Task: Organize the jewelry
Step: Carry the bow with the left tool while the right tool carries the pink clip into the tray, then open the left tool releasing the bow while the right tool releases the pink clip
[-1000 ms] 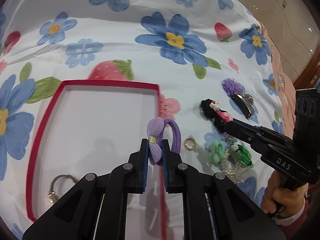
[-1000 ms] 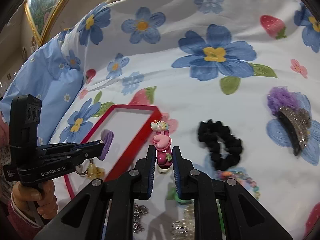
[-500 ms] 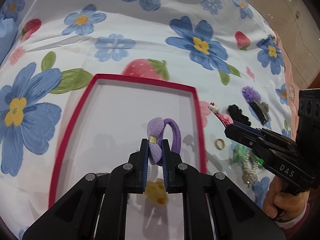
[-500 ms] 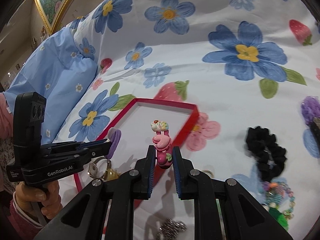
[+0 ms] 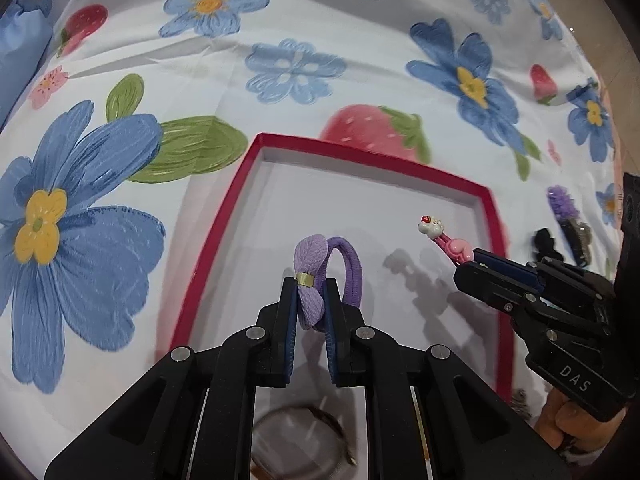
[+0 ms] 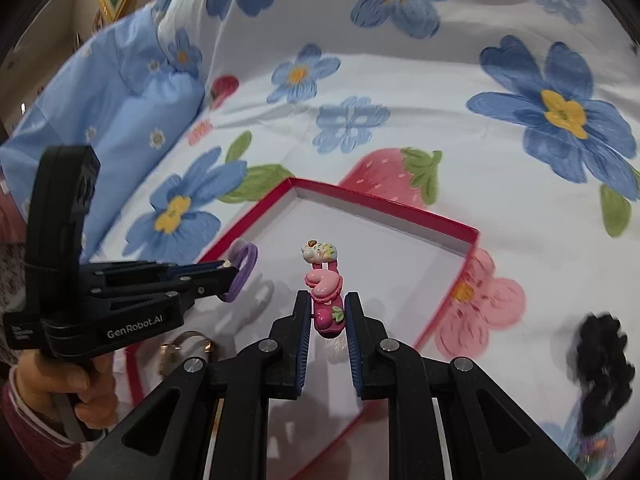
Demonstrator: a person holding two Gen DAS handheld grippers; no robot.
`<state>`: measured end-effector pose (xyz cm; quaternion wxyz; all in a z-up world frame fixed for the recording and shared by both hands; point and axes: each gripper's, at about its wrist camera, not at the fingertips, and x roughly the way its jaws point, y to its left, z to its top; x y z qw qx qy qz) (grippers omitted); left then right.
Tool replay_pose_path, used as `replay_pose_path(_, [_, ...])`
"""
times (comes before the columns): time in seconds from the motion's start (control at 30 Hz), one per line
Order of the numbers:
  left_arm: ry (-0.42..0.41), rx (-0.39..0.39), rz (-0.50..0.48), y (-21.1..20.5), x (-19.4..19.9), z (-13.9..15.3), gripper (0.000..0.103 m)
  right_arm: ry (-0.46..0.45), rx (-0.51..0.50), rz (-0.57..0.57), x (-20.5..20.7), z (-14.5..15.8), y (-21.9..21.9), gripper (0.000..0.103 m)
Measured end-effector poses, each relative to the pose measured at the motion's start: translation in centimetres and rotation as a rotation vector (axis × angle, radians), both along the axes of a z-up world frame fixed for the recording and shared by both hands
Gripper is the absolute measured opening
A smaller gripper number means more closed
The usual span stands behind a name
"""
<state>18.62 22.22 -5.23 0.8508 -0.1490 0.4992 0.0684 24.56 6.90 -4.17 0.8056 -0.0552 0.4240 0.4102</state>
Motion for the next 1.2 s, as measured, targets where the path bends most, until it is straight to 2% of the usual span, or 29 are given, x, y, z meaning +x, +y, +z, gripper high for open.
replay_pose_path(0.3, [0.054, 0.023, -0.009, 0.2, 1.5, -2.0, 0.012, -0.028, -0.111, 0.038, 1.1, -1.8, 2.2, 0.017])
replay_pose_path(0.67, [0.057, 0.033, -0.002, 0.0, 1.7, -2.1, 0.014, -0.042, -0.158, 0.060, 1.1, -2.4, 2.8, 0.017])
replay_pose_path(0.73, [0.061, 0.030, 0.004, 0.1, 1.7, -2.0, 0.016, -0.040, -0.162, 0.061, 1.1, -2.4, 2.8, 0.018])
replay_pose_path(0.8, [0.068, 0.031, 0.015, 0.2, 1.7, -2.0, 0.028, -0.041, -0.164, 0.064, 1.1, -2.4, 2.9, 0.018])
replay_pose_path(0.97, [0.065, 0.031, 0.034, 0.6, 1.1, -1.6, 0.033, -0.022, -0.143, 0.060, 1.2, -2.1, 2.7, 0.020])
replay_pose_path(1.03, [0.060, 0.033, 0.037, 0.6, 0.8, -1.3, 0.033, -0.005, -0.121, 0.055, 1.1, -1.8, 2.3, 0.023])
replay_pose_path(1.2, [0.027, 0.024, 0.051, 0.4, -0.6, 0.1, 0.040, 0.002, -0.058, 0.027, 0.4, -0.3, 0.2, 0.025])
